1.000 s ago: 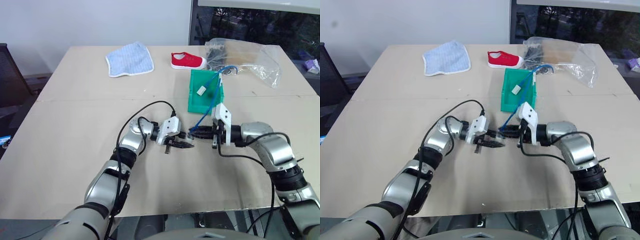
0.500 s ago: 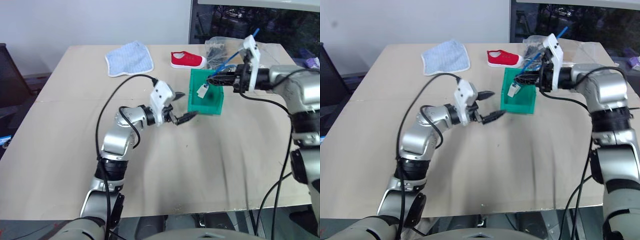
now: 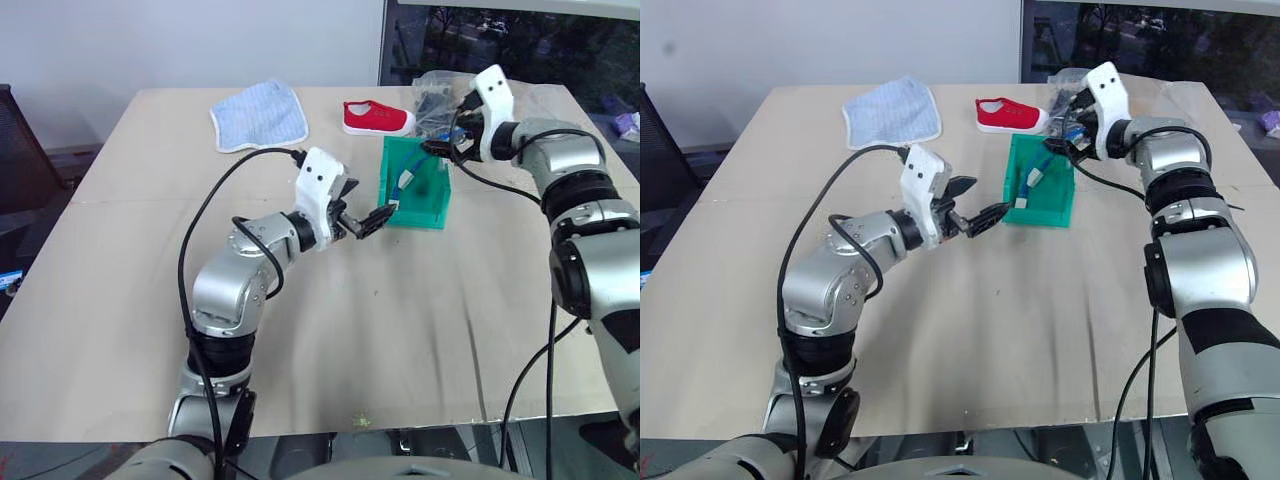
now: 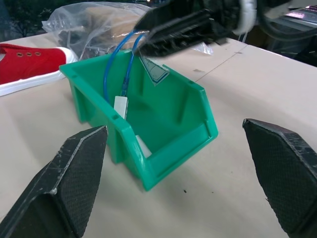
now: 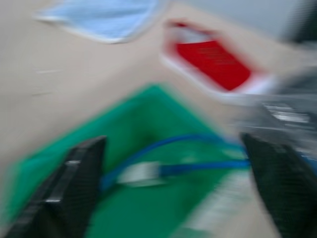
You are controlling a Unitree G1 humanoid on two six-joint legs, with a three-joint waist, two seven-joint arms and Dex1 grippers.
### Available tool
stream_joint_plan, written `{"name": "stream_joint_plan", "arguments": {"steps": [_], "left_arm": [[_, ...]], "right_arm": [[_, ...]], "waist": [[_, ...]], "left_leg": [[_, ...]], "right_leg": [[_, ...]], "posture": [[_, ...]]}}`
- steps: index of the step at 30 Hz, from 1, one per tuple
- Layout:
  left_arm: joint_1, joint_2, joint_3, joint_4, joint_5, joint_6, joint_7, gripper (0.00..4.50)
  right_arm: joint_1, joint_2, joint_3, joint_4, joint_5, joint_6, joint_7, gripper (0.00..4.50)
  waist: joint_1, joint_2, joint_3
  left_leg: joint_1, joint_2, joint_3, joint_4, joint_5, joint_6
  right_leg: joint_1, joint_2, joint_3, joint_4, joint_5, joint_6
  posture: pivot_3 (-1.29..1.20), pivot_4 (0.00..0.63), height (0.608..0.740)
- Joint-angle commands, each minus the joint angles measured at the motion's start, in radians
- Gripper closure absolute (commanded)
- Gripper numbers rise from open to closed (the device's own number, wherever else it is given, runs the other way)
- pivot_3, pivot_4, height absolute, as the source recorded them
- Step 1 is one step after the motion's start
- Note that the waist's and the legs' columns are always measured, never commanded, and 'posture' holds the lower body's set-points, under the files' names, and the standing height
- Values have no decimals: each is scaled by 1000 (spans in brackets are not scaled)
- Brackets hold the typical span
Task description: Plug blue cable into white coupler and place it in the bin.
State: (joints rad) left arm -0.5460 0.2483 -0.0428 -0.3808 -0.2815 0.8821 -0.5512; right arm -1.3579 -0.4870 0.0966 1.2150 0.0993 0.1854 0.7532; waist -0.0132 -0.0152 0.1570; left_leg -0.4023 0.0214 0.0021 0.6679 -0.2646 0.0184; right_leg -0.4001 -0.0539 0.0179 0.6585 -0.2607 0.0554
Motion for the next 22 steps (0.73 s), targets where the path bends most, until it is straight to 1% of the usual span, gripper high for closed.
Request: {"name": "stream_joint_plan", "arguments": {"steps": [1,2,3,6,7,9,10,11,12,13,16,18,19,20,22], "left_arm": [[32,16,7,-70,-24,-25,17,0],[50,23,13,-81,-21,-43,21,0],[80,42,20,-93,-9,-74,24,0],[176,76,52,-114,-1,-143,34,0],[215,75,68,-116,-7,-163,43,0],[278,58,102,-114,-28,-186,68,0],[331,63,104,-107,-11,-217,77,0],[386,73,97,-108,6,-253,73,0],[446,84,89,-112,15,-286,62,0],[497,96,78,-123,21,-312,52,0],[624,114,52,-160,23,-370,34,0],[678,120,42,-165,23,-405,24,0],[694,128,35,-163,33,-417,23,0],[710,139,26,-157,50,-440,21,0],[737,160,12,-151,65,-473,8,0]], "right_arm": [[39,-73,-58,-59,-10,-56,-24,33],[84,-87,-69,-108,1,-58,-1,33],[185,-103,-89,-234,33,-60,47,33],[527,-123,-178,-689,179,-5,134,33],[630,-117,-210,-820,232,13,146,33],[787,-111,-256,-1010,308,43,155,33],[892,-107,-289,-1097,365,52,183,33],[988,-115,-311,-1161,397,55,213,33],[1080,-122,-329,-1208,416,48,237,33],[1152,-130,-344,-1239,424,50,247,33],[1320,-160,-377,-1273,424,29,286,33],[1387,-173,-390,-1277,427,18,307,33],[1407,-175,-395,-1276,432,17,310,33],[1429,-175,-397,-1274,431,13,311,33],[1470,-167,-405,-1277,438,14,307,33]], "waist": [[2,0,0],[1,0,0],[1,0,0],[3,-1,-1],[4,2,-2],[0,5,0],[1,7,0],[0,7,0],[1,7,0],[3,6,-1],[6,5,-1],[8,5,0],[7,5,1],[5,5,1],[3,5,1]], "left_leg": [[0,0,0,0,0,0],[-1,0,0,0,0,0],[-1,0,0,0,0,0],[-2,1,-3,-2,0,0],[-3,1,-4,-2,0,0],[-9,2,-5,-1,0,0],[-13,1,-4,0,0,0],[-13,1,-3,1,0,-1],[-12,1,-3,1,0,0],[-11,1,-3,1,-2,4],[-9,1,-5,1,-3,4],[-6,0,-5,2,-3,5],[-1,0,-4,2,-3,5],[5,0,-3,2,-3,5],[9,0,-2,2,-2,5]], "right_leg": [[0,0,0,-1,0,0],[0,0,0,-1,0,0],[0,0,0,-2,0,0],[1,0,0,-3,0,0],[1,0,0,-2,0,1],[-5,0,0,2,0,1],[-12,0,0,3,0,1],[-12,-1,1,3,0,1],[-11,-1,1,3,0,1],[-10,0,1,3,0,1],[-7,0,1,2,0,1],[-3,-1,1,1,0,0],[0,0,1,1,0,0],[6,0,2,0,-2,-4],[9,0,3,0,-1,-7]], "posture": [[0,150,740],[0,150,740],[0,150,740],[0,150,740],[0,150,740],[0,150,740],[0,150,740],[0,150,740],[0,150,740],[0,150,740],[0,150,740],[0,150,740],[0,150,740],[0,150,740],[0,150,740]]}}
